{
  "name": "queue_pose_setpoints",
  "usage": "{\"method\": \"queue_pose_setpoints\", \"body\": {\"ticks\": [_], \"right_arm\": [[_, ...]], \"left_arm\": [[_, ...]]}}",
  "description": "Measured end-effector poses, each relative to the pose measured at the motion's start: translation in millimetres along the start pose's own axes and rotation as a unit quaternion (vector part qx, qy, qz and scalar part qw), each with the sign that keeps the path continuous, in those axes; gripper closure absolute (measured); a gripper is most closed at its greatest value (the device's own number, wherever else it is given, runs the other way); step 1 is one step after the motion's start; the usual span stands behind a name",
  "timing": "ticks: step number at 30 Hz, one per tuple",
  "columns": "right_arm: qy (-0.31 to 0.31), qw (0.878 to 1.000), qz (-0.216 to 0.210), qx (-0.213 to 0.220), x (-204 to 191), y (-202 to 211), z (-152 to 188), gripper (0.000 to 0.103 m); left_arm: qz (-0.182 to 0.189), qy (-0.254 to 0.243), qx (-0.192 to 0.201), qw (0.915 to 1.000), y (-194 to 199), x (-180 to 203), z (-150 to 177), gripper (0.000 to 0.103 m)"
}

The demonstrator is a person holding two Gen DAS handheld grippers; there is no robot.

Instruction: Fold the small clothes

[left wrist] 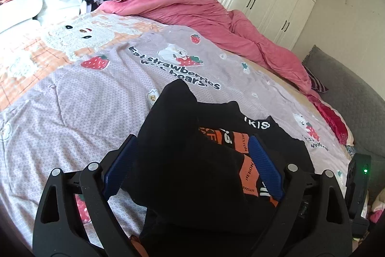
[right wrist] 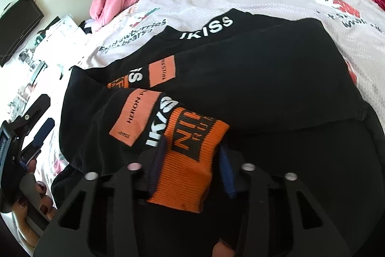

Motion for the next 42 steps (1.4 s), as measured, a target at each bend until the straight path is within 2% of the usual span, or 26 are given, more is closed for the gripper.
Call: {"method": "queue_pose_setpoints", "body": {"ticks": [1,3,9,15,21,29,42], "right_arm": [[0.005,1.0,-0.003,0.0,-1.7,0.7,-0.3,0.086],[0.02,1.0,-0.004,0.007,-6.4,4.7,-1.7,0.092],[0.054,0.998,-0.016,0.037,-17.8,22.0,-20.1,0.094],[0.091,0.992,-0.027,0.087,-29.2,46.6,-53.0,0.095],[0.098,0.985,-0.007,0.143,-18.2,68.5,-88.9,0.096],[0.081,0.983,0.026,0.16,15.9,71.9,-106.2,0.096],[0.052,0.986,0.051,0.149,49.0,63.3,-91.5,0.096]], "left_arm": [[0.0,0.0,0.001,1.0,0.0,0.0,-0.1,0.018],[-0.001,0.0,0.002,1.0,0.3,0.0,-0.2,0.018],[-0.004,0.004,0.002,1.0,-0.1,-2.5,0.1,0.018],[-0.015,0.007,0.006,0.9999,-0.3,-5.0,-0.9,0.018],[-0.023,0.007,0.006,0.9997,-0.6,-7.7,-0.6,0.018],[-0.024,-0.004,0.002,0.9997,-4.5,-2.6,-0.1,0.018],[-0.02,-0.041,-0.021,0.9988,-18.1,15.1,4.8,0.018]]}}
Point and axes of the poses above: each gripper's, at about its wrist camera, not at the fingertips, and y roughly against the way its jaws point, x to its right, z to its underside, the point moved 1 cm from there along -y, roughly the way its jaws point, and after that the axes turned 6 degrees about x, right-handed, at the moved point
